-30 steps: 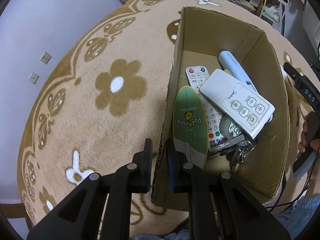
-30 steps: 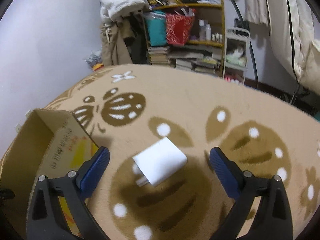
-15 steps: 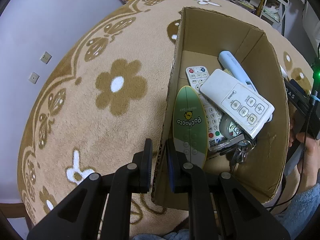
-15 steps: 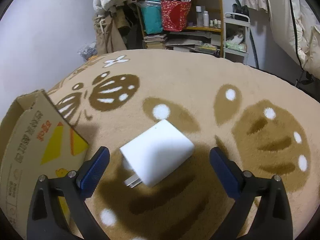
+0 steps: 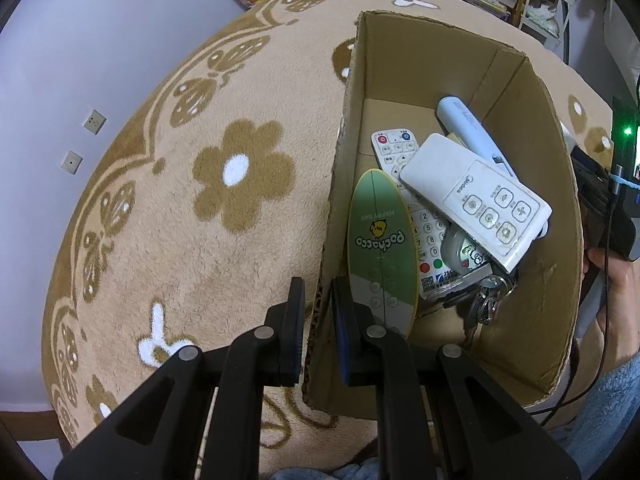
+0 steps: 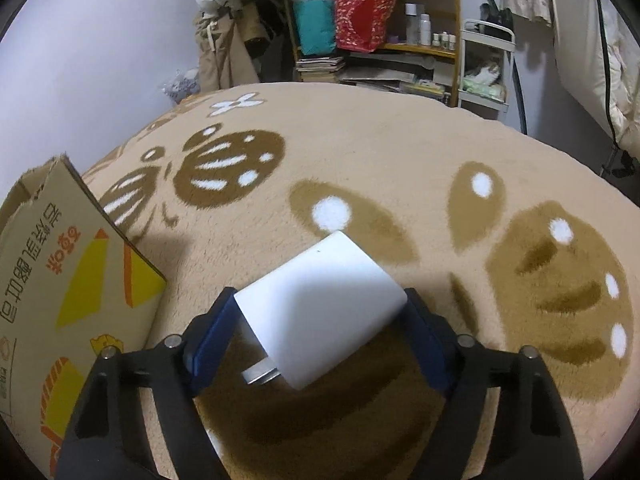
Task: Organize rigid objects
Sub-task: 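Move the right tool to the white charger and grasp it, then carry the white charger with the right tool and release it in the box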
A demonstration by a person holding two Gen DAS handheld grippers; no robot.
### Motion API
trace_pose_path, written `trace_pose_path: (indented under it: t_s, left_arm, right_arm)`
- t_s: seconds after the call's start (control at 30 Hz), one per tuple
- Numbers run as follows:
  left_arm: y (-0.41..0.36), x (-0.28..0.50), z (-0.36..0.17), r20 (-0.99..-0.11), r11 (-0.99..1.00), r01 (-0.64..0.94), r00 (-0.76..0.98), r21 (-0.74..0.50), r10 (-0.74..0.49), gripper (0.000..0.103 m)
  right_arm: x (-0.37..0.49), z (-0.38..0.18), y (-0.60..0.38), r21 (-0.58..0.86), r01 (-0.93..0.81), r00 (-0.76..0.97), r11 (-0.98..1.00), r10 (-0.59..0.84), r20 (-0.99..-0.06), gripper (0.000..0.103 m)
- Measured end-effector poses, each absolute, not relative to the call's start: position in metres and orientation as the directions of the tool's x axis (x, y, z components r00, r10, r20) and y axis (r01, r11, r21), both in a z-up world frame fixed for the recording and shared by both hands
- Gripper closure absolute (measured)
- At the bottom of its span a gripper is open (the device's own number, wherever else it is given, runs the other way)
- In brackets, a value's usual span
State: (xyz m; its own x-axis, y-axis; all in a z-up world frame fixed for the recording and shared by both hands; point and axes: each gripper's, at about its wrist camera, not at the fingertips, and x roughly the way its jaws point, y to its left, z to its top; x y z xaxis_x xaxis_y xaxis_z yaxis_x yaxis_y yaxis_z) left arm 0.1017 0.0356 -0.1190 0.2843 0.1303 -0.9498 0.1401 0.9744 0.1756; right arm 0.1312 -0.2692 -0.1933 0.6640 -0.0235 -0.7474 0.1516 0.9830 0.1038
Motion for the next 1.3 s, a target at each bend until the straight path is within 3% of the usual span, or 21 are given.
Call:
trace_pose_path:
  t_s: [0.27, 0.63, 0.9, 1.1, 1.3]
  left_arm:
    - [0.035, 0.101, -0.119, -0.950, 0.975, 0.138, 0.283, 0.175, 0.130, 0.089]
    - [0.037, 0.103, -0.120, -0.951, 0.975, 0.140, 0.281, 0.173, 0.129, 0.089]
    - [0.038, 0.104, -0.121, -0.953, 0.978, 0.134, 0.280, 0.161, 0.118, 0.089]
    - [0.040, 0.104, -0.121, -0.954, 0.980, 0.131, 0.279, 0.151, 0.109, 0.089]
    - [0.040, 0.103, -0.121, -0.954, 0.981, 0.130, 0.280, 0.143, 0.102, 0.089]
  right_arm:
    - [0.121, -0.168, -0.256, 0.092, 0.090, 0.716, 0.992, 0.000, -0.698, 0.019]
    - [0.102, -0.093, -0.224, 0.148, -0.156, 0.764, 0.977, 0.214, -0.608, 0.019]
    - [0.091, -0.079, -0.194, 0.227, -0.301, 0.713, 0.926, 0.377, -0.591, 0.019]
    - [0.085, -0.077, -0.166, 0.213, -0.332, 0.670, 0.919, 0.389, -0.632, 0.019]
    - [0.082, -0.081, -0.144, 0.109, -0.337, 0.632, 0.935, 0.311, -0.710, 0.019]
